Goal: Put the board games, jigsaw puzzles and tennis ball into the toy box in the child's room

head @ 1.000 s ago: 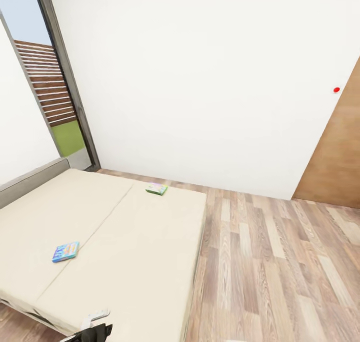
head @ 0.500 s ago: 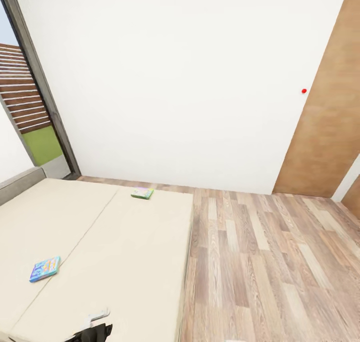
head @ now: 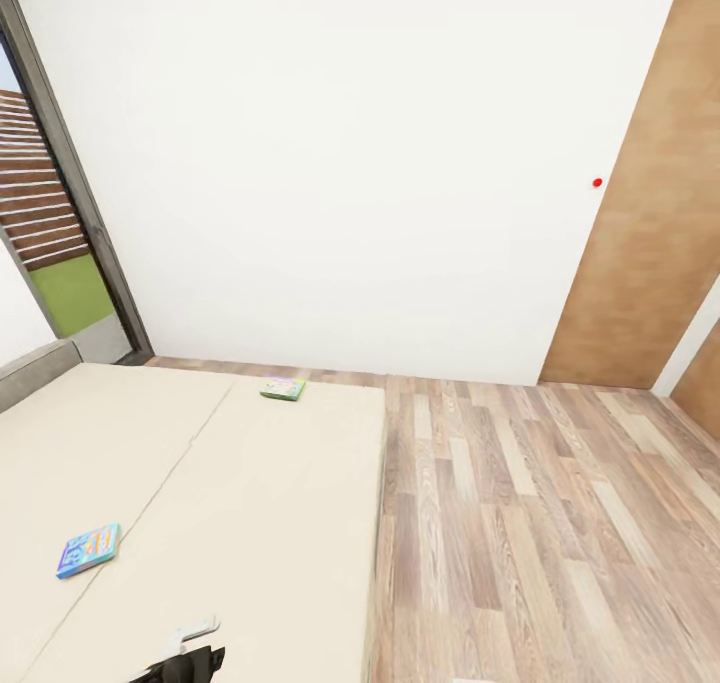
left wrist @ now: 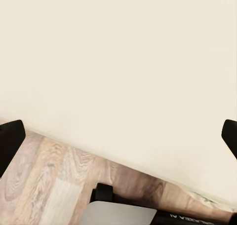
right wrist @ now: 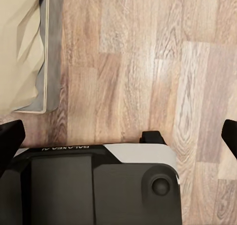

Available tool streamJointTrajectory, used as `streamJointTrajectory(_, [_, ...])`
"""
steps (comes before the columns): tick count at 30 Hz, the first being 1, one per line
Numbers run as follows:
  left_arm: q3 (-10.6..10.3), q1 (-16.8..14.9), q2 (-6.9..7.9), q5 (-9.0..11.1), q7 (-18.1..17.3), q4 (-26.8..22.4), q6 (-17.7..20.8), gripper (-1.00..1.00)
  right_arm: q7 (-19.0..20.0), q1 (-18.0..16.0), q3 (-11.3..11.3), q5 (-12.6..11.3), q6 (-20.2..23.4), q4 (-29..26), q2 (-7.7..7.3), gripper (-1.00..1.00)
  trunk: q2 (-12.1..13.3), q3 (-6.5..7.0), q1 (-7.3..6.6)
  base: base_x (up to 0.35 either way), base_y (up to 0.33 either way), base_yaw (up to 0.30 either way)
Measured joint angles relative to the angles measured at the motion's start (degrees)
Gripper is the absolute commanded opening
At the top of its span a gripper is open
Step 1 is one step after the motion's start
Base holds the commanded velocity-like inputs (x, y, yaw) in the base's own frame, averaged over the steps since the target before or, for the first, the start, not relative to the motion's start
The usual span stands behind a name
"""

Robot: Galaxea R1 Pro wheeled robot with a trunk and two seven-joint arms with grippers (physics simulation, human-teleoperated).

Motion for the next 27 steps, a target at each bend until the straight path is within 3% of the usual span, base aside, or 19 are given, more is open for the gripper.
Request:
streamJointTrajectory(16, [0.0,0.0,0.0,0.0,-0.1,0.0,0.0,1.0,0.0,0.0,0.0,0.0,0.0,0.0,-0.01,1.0,0.0,0.0,0.0,0.0,0.18,-0.007])
streamJointTrajectory(27, [0.0,0.0,0.0,0.0,-0.1,0.0,0.0,1.0,0.0,0.0,0.0,0.0,0.1,0.0,-0.01,1.0,0.0,0.17,0.0,0.0,0.129,-0.209])
